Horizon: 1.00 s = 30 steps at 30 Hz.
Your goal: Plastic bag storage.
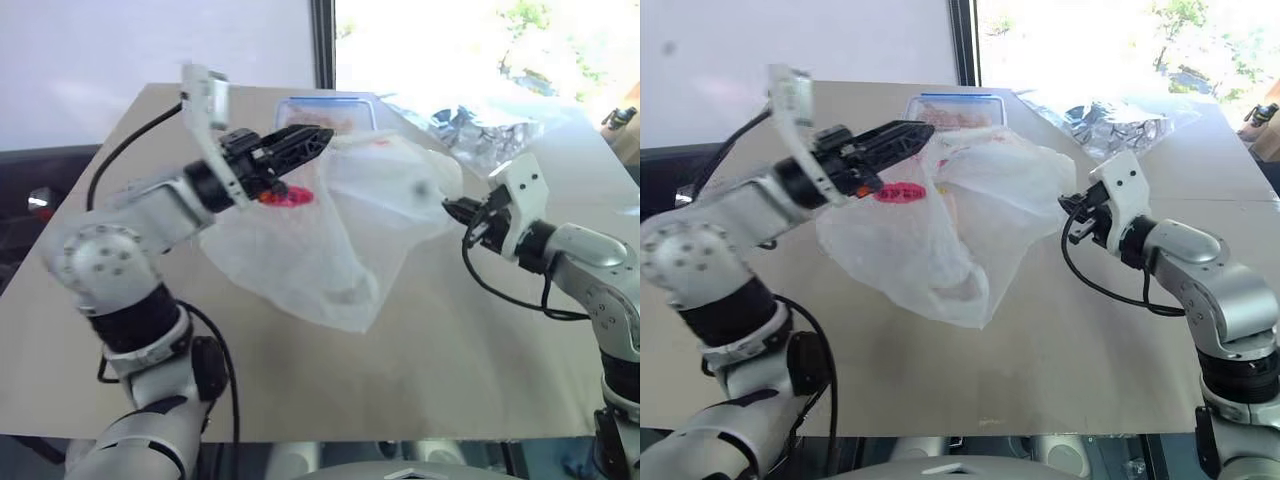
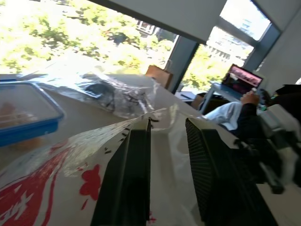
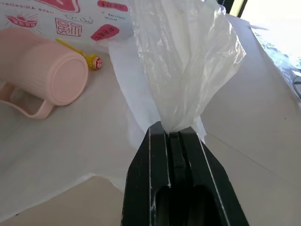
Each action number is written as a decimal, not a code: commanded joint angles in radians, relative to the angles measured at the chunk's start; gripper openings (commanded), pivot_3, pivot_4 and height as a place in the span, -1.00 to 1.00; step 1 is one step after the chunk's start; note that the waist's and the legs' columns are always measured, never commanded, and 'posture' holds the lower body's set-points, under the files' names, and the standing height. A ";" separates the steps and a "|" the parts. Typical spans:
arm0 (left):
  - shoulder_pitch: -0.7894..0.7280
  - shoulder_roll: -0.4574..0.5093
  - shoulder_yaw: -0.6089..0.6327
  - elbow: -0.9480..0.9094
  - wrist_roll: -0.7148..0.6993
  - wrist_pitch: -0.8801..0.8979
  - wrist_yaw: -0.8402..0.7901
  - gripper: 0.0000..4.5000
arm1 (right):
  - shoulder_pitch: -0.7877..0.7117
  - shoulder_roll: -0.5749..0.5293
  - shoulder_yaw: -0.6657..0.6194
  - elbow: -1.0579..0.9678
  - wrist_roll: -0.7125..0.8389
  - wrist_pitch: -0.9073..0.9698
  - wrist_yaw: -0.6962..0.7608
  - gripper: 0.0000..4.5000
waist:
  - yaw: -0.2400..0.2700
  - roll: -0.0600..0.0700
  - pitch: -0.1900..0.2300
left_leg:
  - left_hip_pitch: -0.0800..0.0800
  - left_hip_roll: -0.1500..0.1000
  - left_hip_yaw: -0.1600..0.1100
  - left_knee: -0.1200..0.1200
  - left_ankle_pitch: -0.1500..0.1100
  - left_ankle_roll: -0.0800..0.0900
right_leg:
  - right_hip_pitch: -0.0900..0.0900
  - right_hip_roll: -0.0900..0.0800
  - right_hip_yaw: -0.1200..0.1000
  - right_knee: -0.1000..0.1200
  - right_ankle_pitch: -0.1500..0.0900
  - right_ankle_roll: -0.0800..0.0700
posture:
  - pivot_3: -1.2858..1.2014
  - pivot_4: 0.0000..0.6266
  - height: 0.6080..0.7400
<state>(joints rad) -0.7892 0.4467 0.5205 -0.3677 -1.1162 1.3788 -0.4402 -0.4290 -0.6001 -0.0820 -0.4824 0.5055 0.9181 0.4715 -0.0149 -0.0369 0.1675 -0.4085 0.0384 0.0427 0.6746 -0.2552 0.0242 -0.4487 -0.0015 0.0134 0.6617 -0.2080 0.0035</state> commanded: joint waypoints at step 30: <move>-0.138 0.518 -0.496 0.148 -0.198 0.036 -0.589 0.57 | -0.104 0.051 0.101 0.105 -0.108 -0.052 -0.029 -1.00 | -0.014 0.001 0.001 | 0.004 0.000 0.006 -0.001 -0.001 0.002 | 0.000 0.003 0.003 -0.001 -0.003 0.004 | 0.03 -0.52 1.00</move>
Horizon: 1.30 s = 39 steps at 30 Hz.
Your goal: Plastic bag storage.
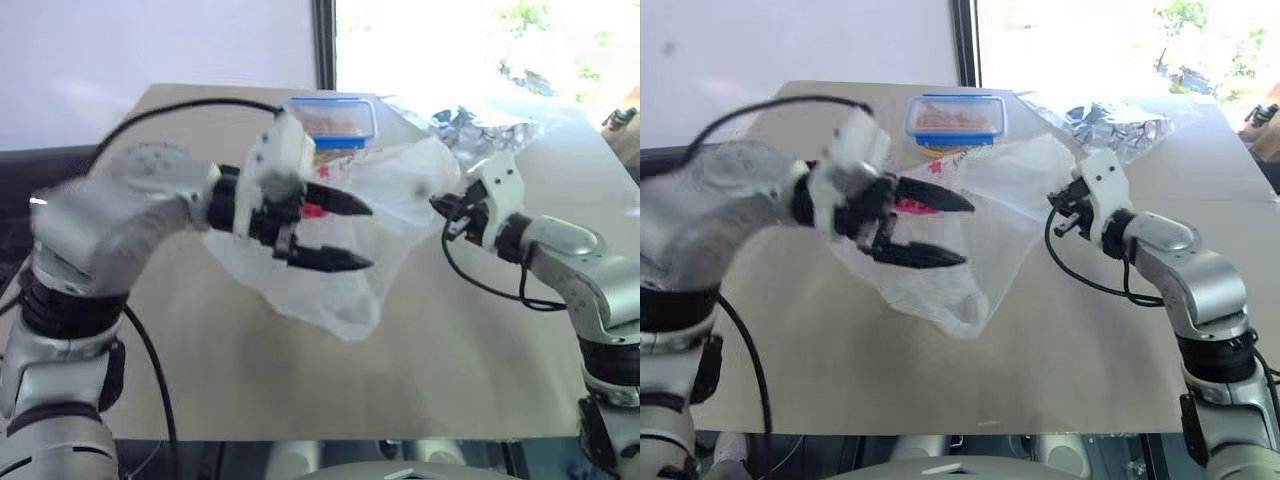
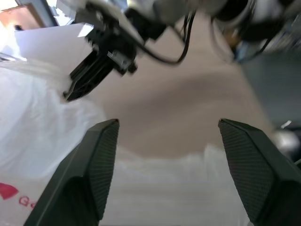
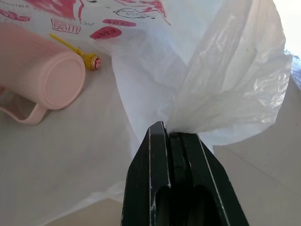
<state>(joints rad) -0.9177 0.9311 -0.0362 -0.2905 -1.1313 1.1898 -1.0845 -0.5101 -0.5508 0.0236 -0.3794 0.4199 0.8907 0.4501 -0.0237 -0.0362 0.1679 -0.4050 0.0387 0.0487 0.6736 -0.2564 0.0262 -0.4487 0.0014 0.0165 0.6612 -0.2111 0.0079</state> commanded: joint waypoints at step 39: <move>0.510 -0.396 0.033 0.135 -0.841 -0.057 1.288 0.57 | -0.076 0.092 -0.010 -0.065 -0.031 0.130 -0.069 -1.00 | 0.016 0.001 0.000 | 0.004 -0.002 0.002 -0.002 -0.001 0.001 | 0.003 -0.004 0.005 0.001 0.001 -0.003 | 0.03 -0.52 1.00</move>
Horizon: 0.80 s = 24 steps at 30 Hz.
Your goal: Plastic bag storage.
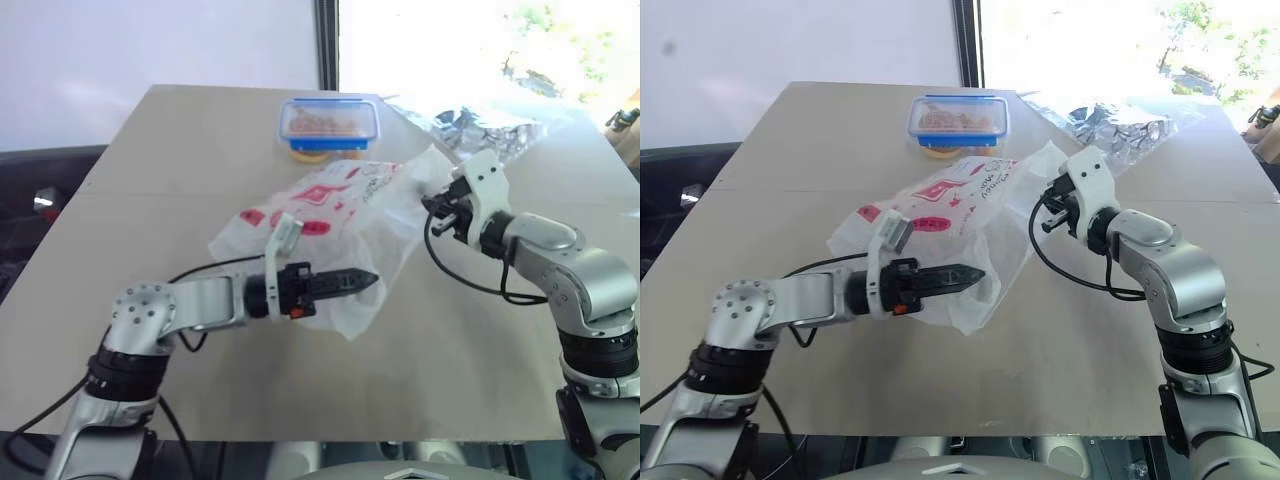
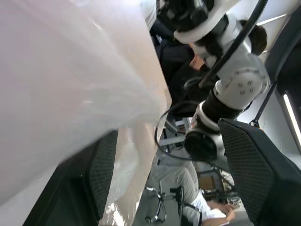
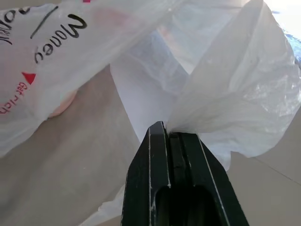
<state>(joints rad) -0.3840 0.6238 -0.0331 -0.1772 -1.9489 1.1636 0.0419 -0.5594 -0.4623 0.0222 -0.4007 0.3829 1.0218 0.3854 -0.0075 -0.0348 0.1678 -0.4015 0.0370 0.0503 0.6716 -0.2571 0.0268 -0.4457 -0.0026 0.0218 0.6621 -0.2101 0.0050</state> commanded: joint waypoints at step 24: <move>-0.053 -0.184 0.325 -0.147 -0.023 -0.060 0.360 -0.99 | -0.037 0.028 -0.011 -0.027 -0.001 -0.028 -0.005 -1.00 | -0.005 0.000 -0.001 | 0.002 -0.002 -0.001 0.000 0.000 0.000 | 0.002 0.002 -0.005 0.000 0.000 0.000 | 0.03 -0.52 1.00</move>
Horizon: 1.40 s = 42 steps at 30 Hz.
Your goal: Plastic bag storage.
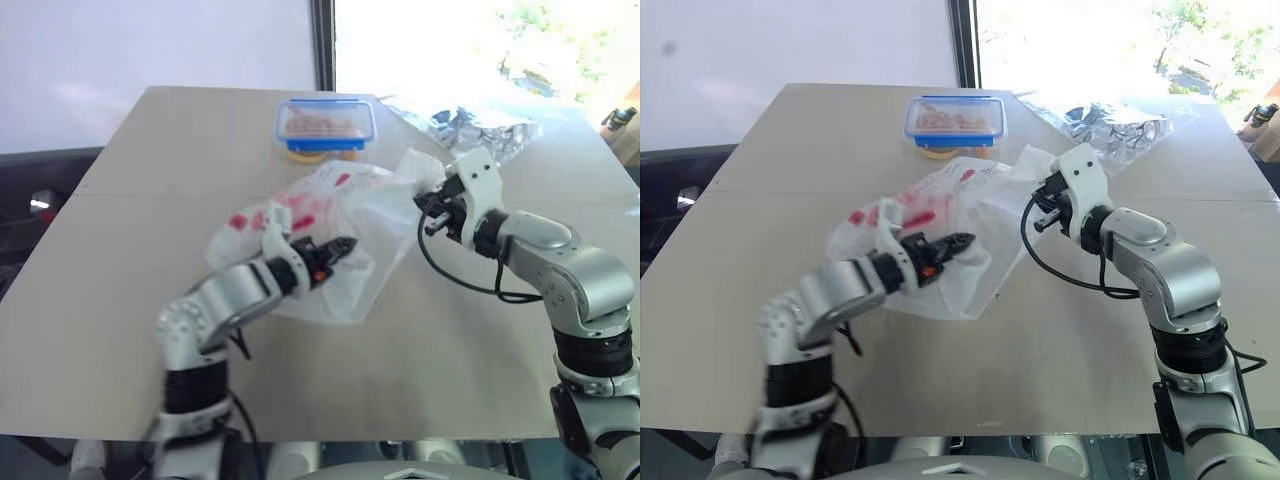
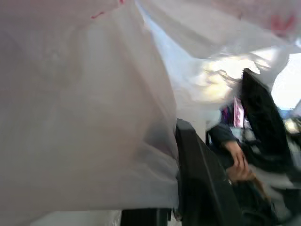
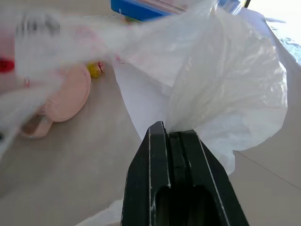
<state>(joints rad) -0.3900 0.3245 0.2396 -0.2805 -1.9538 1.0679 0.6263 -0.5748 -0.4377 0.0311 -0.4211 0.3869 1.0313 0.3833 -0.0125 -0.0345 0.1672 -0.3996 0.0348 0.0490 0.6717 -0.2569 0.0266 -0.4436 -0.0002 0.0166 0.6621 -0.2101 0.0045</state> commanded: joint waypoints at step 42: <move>-0.521 0.303 -0.062 0.372 1.071 -0.325 -1.226 -0.99 | -0.453 -0.259 -0.660 0.076 0.773 0.199 -0.445 -1.00 | 0.000 0.003 0.002 | -0.017 0.003 -0.001 -0.004 -0.002 0.003 | -0.012 -0.004 0.002 -0.008 0.001 0.001 | 0.03 -0.52 1.00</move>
<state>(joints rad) -0.9220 0.6306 0.1788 0.1450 -0.8926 0.7361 -0.5895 -1.0466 -0.6763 -0.6044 -0.2926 1.1299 1.2204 -0.0504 -0.0124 -0.0319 0.1693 -0.4161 0.0375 0.0484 0.6684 -0.2592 0.0298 -0.4558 -0.0057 0.0189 0.6550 -0.2098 0.0056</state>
